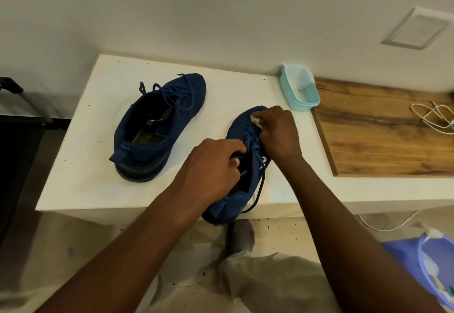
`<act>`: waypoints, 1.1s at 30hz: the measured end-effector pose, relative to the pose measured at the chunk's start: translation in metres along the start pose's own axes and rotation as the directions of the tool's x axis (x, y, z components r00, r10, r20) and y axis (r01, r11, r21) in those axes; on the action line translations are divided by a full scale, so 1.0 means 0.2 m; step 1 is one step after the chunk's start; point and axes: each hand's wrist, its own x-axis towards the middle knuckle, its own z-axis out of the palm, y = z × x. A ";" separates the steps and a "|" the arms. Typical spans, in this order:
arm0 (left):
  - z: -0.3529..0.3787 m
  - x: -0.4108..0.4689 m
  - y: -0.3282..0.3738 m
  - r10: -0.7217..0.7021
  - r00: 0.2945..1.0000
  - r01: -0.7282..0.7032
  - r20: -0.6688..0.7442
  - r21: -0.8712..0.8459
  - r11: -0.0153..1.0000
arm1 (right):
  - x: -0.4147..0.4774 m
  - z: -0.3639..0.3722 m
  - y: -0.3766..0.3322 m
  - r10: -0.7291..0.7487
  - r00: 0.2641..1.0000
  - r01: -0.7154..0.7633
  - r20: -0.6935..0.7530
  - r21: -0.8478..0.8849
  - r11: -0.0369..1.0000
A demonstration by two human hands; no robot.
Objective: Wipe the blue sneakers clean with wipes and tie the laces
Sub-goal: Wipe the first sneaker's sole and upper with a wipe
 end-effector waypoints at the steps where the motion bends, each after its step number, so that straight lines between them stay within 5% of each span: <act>1: 0.00 0.00 0.00 -0.006 1.000 0.006 -0.004 0.000 1.000 | -0.02 0.00 -0.02 -0.035 0.999 0.036 0.032 -0.013 0.999; 7: 0.00 0.00 0.00 -0.017 1.000 0.017 -0.026 -0.035 0.999 | -0.07 -0.10 0.04 0.135 0.990 -0.133 -0.033 0.052 0.990; 12: 0.00 0.01 -0.01 -0.009 1.000 0.009 -0.002 -0.033 0.999 | -0.01 -0.05 0.00 0.156 0.973 -0.128 -0.170 0.163 0.978; 17: 0.00 0.01 -0.02 -0.014 1.000 0.012 -0.022 -0.065 0.998 | -0.08 -0.07 0.01 0.033 0.999 -0.033 -0.033 -0.012 0.999; 23: 0.00 0.00 -0.01 -0.006 1.000 0.005 -0.013 -0.045 0.999 | 0.02 -0.08 0.06 0.287 0.957 -0.284 -0.046 0.074 0.956; 28: 0.01 0.01 -0.02 -0.013 1.000 0.011 -0.022 -0.051 0.999 | 0.00 -0.05 -0.04 -0.011 0.999 0.008 0.045 0.079 0.997; 33: 0.01 0.01 -0.03 -0.010 1.000 0.008 -0.027 -0.058 0.998 | 0.04 -0.08 0.03 0.188 0.982 -0.188 -0.011 -0.005 0.982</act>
